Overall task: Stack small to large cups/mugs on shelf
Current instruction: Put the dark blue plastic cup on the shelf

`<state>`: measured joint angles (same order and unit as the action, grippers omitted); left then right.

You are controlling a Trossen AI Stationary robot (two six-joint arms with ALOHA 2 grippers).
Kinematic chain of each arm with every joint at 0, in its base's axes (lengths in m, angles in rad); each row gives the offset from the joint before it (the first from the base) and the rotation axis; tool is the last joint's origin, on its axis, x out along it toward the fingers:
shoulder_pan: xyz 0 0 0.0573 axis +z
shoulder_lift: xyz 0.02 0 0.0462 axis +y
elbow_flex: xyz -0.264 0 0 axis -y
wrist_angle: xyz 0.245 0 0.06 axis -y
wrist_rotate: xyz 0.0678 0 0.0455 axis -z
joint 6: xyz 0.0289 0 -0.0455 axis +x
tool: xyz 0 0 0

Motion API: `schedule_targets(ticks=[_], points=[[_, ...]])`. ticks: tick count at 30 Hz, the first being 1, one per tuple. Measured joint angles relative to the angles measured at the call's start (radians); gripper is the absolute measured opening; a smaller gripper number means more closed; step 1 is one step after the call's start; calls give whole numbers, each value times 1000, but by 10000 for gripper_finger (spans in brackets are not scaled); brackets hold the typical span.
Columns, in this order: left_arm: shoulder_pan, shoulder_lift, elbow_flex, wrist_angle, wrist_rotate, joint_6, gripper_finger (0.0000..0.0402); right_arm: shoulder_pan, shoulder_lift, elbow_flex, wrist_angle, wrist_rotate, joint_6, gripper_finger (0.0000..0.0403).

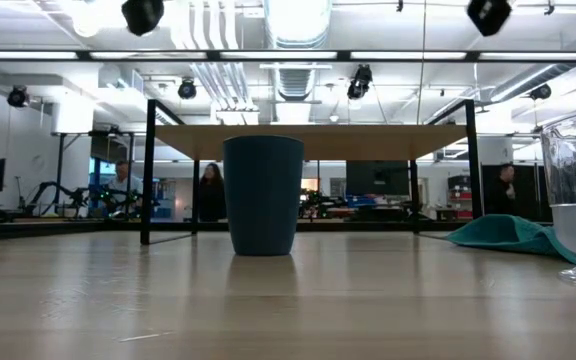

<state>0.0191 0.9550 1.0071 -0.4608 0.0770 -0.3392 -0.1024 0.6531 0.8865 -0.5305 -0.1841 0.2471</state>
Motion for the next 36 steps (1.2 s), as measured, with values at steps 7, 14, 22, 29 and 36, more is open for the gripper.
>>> schedule_targets(ticks=[7, 14, 22, 29, 36], points=[[-25, 296, 306, -329, 83, 144, 56, 0, 249, 251, -200, -11, -145, 86], [-67, 471, 481, -382, 115, 226, 56, 0, 399, 412, -431, -10, -197, 86], [-98, 617, 491, -388, 113, 226, 56, 0, 464, 447, -472, -7, -198, 86], [-110, 738, 492, -396, 104, 216, 56, 0, 468, 429, -470, -7, -173, 86], [-133, 757, 512, -388, 108, 215, 56, 0, 469, 427, -468, -7, -161, 86]])
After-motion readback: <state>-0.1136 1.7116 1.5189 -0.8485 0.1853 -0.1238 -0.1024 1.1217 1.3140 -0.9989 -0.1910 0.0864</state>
